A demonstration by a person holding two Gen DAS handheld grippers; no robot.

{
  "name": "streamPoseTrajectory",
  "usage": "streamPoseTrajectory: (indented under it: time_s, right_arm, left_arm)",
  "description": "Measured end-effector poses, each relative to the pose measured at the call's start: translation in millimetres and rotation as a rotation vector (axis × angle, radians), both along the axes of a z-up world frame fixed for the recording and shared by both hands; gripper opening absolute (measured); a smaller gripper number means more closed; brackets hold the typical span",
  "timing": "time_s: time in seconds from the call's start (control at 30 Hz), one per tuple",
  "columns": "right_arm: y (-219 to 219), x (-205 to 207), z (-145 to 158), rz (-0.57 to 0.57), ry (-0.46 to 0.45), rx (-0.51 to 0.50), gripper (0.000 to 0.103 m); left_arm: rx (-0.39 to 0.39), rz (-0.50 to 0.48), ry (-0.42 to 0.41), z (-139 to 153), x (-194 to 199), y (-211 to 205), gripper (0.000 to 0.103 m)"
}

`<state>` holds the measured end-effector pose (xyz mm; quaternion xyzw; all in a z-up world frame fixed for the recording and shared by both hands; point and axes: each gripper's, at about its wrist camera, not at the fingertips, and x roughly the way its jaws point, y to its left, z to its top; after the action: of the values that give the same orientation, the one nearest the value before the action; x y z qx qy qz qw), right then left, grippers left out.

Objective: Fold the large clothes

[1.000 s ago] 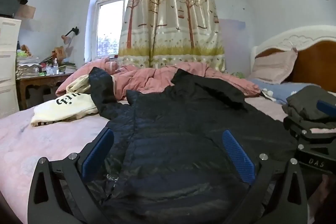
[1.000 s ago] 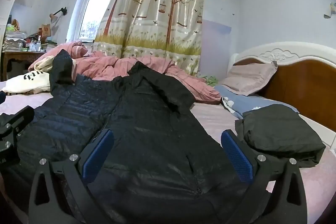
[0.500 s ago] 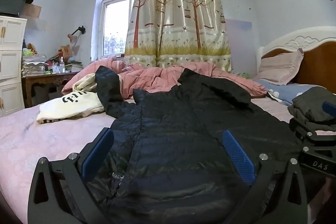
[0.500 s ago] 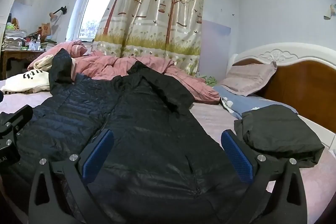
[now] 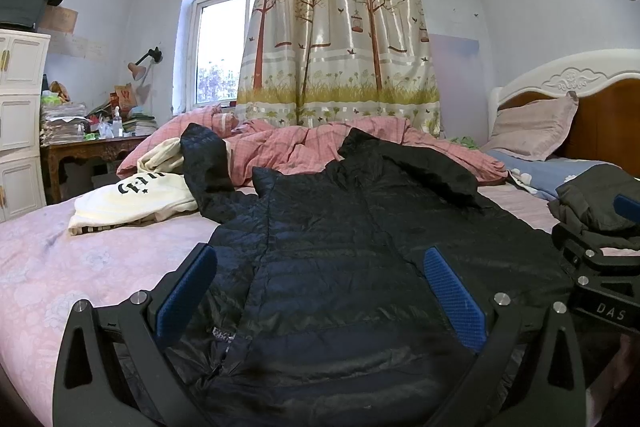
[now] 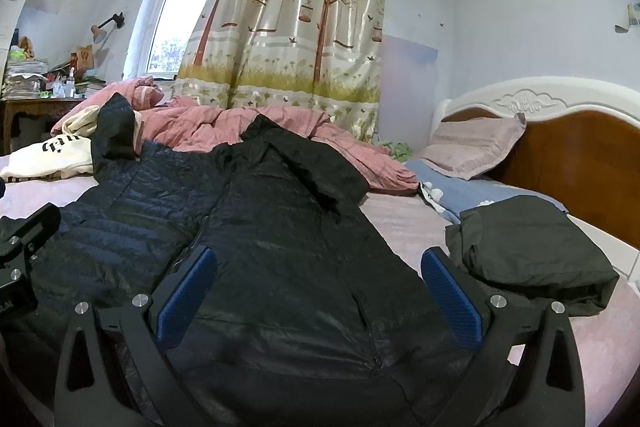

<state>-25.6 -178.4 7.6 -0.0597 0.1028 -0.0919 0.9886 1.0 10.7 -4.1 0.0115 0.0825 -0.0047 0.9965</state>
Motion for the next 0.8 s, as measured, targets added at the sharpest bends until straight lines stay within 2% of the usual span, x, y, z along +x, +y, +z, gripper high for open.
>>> streamPoseTrajectory:
  time_s: [0.8]
  right_arm:
    - [-1.3,2.0,-1.8,0.0,0.002,0.009,0.103]
  left_arm:
    - [-0.009,-0.005,0.031,-0.8,1.2,-1.3,0.103]
